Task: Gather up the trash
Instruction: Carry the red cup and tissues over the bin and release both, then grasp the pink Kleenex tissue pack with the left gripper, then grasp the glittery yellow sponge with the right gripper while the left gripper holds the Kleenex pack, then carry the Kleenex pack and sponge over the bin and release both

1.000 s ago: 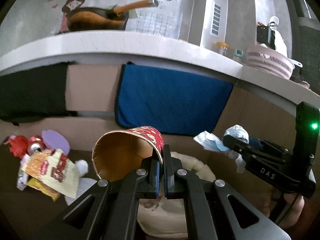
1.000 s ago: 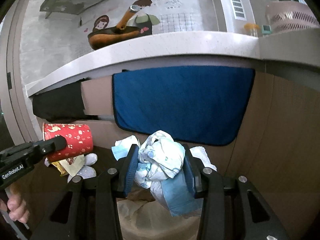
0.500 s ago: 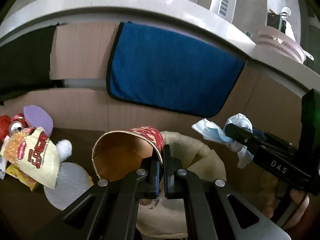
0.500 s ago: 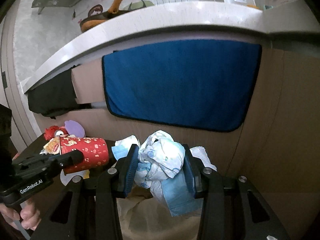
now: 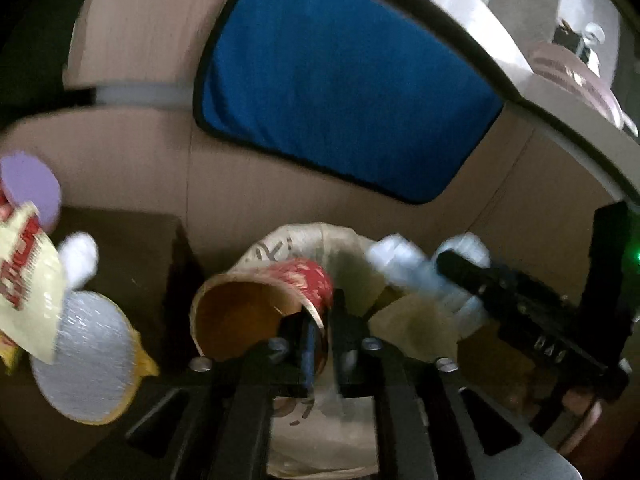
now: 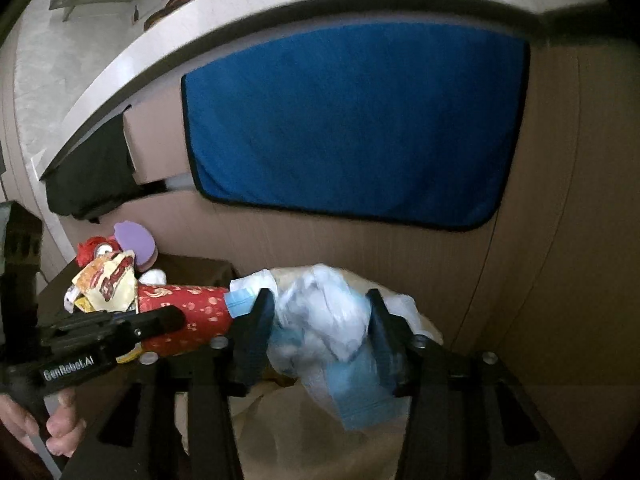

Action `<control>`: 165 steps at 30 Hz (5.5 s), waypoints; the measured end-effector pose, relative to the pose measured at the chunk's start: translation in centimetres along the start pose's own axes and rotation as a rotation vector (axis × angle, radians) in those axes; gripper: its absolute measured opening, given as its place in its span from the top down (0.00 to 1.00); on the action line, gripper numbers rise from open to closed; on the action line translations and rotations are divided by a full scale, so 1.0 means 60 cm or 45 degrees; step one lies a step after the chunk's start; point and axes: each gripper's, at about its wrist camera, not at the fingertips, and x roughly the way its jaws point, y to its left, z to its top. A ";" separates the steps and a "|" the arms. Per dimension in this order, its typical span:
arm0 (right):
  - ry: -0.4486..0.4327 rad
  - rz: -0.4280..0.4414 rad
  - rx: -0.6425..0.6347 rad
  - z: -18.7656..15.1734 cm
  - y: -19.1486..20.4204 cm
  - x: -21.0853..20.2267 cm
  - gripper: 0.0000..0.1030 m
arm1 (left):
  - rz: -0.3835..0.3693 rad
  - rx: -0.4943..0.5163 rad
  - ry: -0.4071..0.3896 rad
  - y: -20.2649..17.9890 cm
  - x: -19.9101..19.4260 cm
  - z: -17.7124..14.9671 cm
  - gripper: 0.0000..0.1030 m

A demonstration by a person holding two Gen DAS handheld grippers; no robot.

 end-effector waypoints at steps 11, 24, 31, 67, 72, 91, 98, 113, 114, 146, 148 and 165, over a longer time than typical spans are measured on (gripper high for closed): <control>0.070 0.028 0.123 -0.035 -0.034 0.033 0.49 | -0.091 -0.155 0.004 0.051 -0.011 -0.006 0.53; -0.030 -0.019 0.062 -0.010 -0.003 -0.014 0.49 | 0.056 -0.203 -0.136 0.137 -0.144 -0.006 0.53; -0.024 0.028 -0.013 -0.005 0.056 -0.012 0.49 | 0.285 -0.264 -0.175 0.227 -0.209 -0.043 0.53; 0.272 0.310 -0.245 -0.066 0.294 0.129 0.49 | 0.675 -0.550 -0.083 0.557 -0.228 -0.020 0.47; 0.284 0.324 -0.245 -0.065 0.302 0.138 0.49 | 0.698 -0.555 -0.076 0.552 -0.228 -0.024 0.52; 0.386 0.325 -0.217 -0.057 0.325 0.222 0.52 | 0.546 -0.431 0.015 0.406 -0.336 -0.179 0.57; 0.413 0.399 -0.173 -0.060 0.329 0.228 0.78 | 0.519 -0.373 0.018 0.379 -0.332 -0.190 0.57; 0.282 0.660 -0.375 -0.016 0.501 0.116 0.84 | 0.386 -0.424 -0.024 0.372 -0.364 -0.229 0.57; 0.287 0.671 -0.403 -0.018 0.517 0.112 0.84 | 0.384 -0.427 -0.028 0.372 -0.367 -0.231 0.57; 0.285 0.463 -0.449 -0.054 0.496 0.087 0.88 | 0.611 -0.378 -0.031 0.357 -0.362 -0.238 0.54; 0.272 0.459 -0.440 -0.056 0.484 0.077 0.88 | 0.642 -0.363 -0.035 0.350 -0.359 -0.236 0.57; 0.057 0.456 -0.333 -0.015 0.366 -0.023 0.88 | 0.697 -0.140 -0.315 0.212 -0.407 -0.130 0.61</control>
